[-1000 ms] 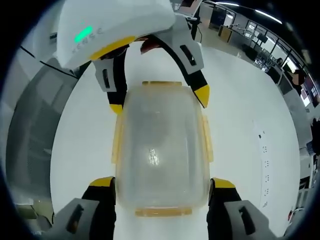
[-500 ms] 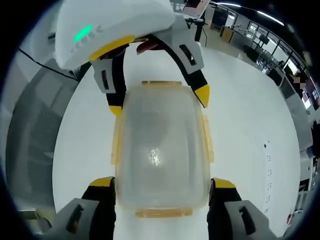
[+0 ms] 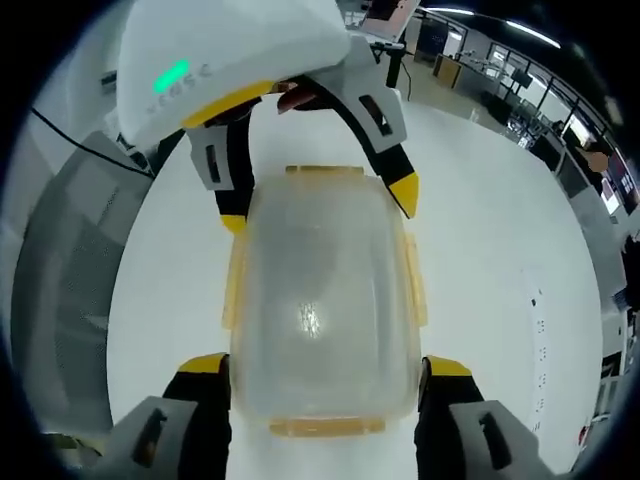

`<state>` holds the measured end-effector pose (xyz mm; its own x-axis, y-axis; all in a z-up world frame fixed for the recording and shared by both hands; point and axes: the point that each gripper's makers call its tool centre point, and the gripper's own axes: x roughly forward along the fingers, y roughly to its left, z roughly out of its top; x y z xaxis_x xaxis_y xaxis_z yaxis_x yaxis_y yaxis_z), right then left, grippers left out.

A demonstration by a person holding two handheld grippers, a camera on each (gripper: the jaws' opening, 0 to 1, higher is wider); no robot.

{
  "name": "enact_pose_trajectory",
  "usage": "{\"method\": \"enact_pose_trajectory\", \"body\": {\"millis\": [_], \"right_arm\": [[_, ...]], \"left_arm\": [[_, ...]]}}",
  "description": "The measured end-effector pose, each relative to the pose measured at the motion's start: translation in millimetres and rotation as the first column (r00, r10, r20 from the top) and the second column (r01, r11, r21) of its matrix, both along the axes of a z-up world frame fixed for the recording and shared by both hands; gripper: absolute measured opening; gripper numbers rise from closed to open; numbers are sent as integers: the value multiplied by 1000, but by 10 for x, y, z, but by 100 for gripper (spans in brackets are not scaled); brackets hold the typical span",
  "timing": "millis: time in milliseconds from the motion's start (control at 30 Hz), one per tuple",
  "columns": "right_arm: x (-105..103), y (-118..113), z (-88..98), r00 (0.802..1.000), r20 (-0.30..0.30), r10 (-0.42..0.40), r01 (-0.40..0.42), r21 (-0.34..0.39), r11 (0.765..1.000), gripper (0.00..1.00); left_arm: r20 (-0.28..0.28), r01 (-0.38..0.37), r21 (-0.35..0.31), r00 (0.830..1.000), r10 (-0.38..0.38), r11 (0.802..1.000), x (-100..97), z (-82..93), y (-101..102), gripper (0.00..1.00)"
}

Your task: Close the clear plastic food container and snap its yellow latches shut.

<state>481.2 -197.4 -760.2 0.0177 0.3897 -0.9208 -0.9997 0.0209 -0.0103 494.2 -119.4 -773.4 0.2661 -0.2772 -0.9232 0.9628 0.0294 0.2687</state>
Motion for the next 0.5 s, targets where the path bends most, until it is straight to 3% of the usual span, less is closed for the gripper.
{"method": "enact_pose_trajectory", "body": {"millis": [500], "right_arm": [[98, 106, -10, 1000, 4, 26, -26, -10, 1000, 76]], "left_arm": [[-1, -22, -4, 1000, 22, 1000, 75, 3, 107, 81]]}}
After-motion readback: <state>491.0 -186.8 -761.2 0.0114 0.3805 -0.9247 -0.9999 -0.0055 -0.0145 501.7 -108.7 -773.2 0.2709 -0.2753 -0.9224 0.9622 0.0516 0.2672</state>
